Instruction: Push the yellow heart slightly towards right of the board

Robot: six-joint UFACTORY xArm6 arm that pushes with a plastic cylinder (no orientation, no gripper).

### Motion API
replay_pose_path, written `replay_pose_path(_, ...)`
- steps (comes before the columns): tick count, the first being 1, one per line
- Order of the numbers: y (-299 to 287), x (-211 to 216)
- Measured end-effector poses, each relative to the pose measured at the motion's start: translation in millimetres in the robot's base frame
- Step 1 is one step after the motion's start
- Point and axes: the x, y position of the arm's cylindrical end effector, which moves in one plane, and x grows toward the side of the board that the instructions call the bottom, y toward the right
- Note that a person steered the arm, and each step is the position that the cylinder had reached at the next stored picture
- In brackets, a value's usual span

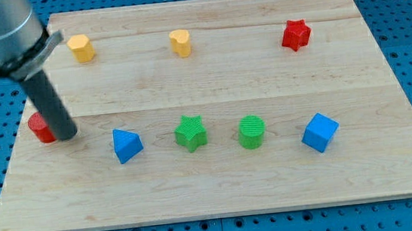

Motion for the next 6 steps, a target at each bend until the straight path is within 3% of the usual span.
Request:
replay_pose_path(1,-87.0,6.3)
replay_pose_path(3,-42.0,-20.6)
replay_pose_path(4,14.0,-75.8)
replay_pose_path(5,45.2,-59.1)
replay_pose_path(6,118.8,-88.0)
